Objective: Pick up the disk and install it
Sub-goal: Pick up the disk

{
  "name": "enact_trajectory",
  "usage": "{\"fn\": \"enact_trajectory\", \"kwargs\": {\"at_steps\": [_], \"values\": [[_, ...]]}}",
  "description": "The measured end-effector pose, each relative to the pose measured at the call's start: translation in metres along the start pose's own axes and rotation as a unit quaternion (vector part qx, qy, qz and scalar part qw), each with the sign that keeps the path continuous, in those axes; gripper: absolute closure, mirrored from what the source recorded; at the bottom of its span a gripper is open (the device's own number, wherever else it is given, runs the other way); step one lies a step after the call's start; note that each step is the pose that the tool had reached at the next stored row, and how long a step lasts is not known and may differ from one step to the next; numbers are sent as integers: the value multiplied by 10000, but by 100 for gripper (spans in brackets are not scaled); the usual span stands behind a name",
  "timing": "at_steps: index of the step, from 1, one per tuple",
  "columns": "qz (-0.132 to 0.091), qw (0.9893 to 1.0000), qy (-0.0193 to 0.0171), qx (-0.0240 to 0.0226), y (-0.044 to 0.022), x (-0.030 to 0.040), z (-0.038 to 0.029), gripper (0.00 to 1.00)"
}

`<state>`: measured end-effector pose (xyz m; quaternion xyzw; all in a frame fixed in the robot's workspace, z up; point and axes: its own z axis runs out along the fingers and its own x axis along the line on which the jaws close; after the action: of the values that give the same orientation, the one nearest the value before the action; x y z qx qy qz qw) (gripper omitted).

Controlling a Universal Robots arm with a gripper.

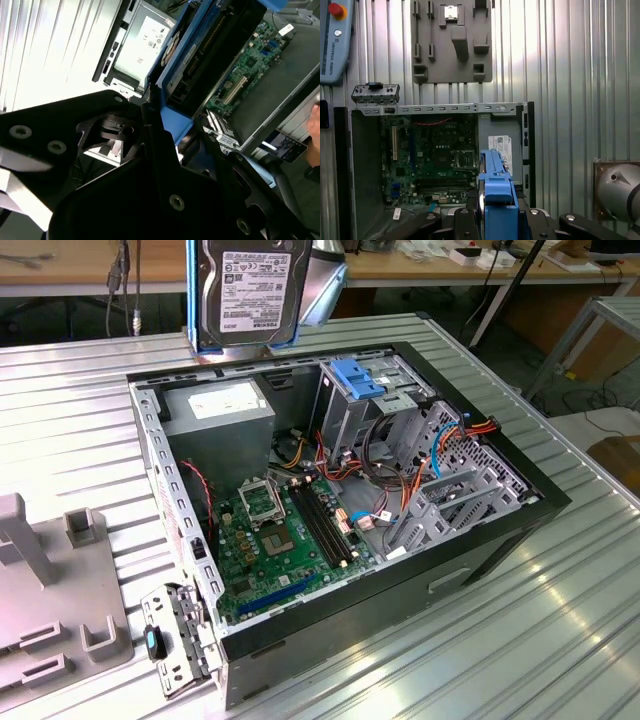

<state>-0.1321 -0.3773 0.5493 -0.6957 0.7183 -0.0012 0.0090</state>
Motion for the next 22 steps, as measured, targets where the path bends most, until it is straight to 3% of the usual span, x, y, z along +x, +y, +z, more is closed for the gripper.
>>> {"fn": "enact_trajectory", "kwargs": {"at_steps": [1, 2, 5, 6, 22], "values": [[0, 10000, 0, 1, -191, -5, 12, 63], [0, 10000, 0, 9, -222, 173, 36, 63], [0, 10000, -1, 10, -229, 350, 59, 63], [0, 10000, -3, 12, -229, 368, 63, 63], [0, 10000, 0, 11, -365, 378, 80, 63]]}}
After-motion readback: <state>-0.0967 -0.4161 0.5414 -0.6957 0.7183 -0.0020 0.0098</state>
